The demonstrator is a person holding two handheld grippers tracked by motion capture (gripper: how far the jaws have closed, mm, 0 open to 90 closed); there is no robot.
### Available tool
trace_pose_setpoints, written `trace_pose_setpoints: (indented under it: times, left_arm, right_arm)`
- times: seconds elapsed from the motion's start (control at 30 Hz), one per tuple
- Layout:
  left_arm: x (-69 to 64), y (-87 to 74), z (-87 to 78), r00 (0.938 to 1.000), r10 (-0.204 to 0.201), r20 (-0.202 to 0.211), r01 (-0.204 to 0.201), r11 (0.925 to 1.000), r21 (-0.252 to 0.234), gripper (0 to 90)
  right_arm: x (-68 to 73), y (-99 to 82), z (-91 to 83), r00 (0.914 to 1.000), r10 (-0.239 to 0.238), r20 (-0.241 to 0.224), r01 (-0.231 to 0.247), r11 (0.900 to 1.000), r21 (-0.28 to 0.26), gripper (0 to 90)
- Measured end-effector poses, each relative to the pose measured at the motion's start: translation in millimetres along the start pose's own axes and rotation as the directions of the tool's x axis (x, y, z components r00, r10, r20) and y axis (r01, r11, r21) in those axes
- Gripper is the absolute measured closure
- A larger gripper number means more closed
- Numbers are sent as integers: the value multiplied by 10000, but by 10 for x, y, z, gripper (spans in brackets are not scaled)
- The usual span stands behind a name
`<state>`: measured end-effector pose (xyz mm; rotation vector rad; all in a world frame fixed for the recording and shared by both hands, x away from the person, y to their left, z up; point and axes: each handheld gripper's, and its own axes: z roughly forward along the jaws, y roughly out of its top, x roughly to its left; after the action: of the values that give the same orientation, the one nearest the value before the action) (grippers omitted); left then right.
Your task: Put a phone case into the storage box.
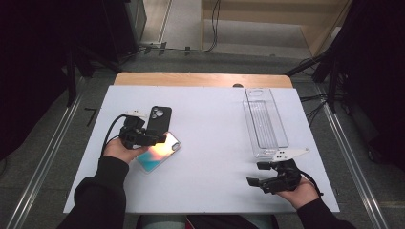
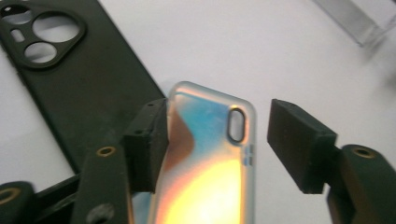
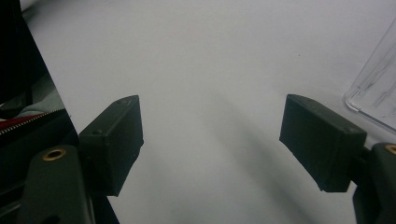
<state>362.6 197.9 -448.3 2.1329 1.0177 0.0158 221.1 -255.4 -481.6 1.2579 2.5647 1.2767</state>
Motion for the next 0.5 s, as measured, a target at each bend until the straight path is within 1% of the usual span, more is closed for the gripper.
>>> trace_pose_setpoints:
  times: [0.1, 0.17, 0.27, 0.3, 0.33, 0.43, 0.5]
  left_arm:
    - [-62, -41, -70, 9994, 112, 318, -104, 9996, -264, 368]
    - [-106, -76, -103, 9988, 265, 403, -247, 9988, -432, 339]
    - [-153, -124, -131, 9979, 355, 539, -330, 9984, -464, 332]
    - [-172, -146, -132, 9977, 379, 570, -348, 9979, -554, 314]
    - [-194, -170, -136, 9977, 430, 515, -401, 9976, -559, 306]
    - [-248, -247, -127, 9945, 503, 920, -453, 9974, -558, 306]
    - [-290, -297, -109, 9932, 531, 1031, -482, 9976, -499, 305]
  right_arm:
    - [0, 2, 2, 10000, -25, 1, 25, 10000, -33, 196]
    - [-2, 3, 0, 10000, -41, -6, 41, 10000, -60, 196]
    - [-6, 6, 4, 10000, -7, -28, 7, 10000, -73, 195]
    - [-8, 6, 7, 10000, -12, -18, 12, 10000, -69, 196]
    - [-11, 6, 8, 10000, -21, -20, 21, 10000, -79, 196]
    - [-18, 7, 8, 10000, 18, -51, -18, 9999, -104, 195]
    - [-24, 8, 7, 10000, 5, -53, -6, 9999, -110, 195]
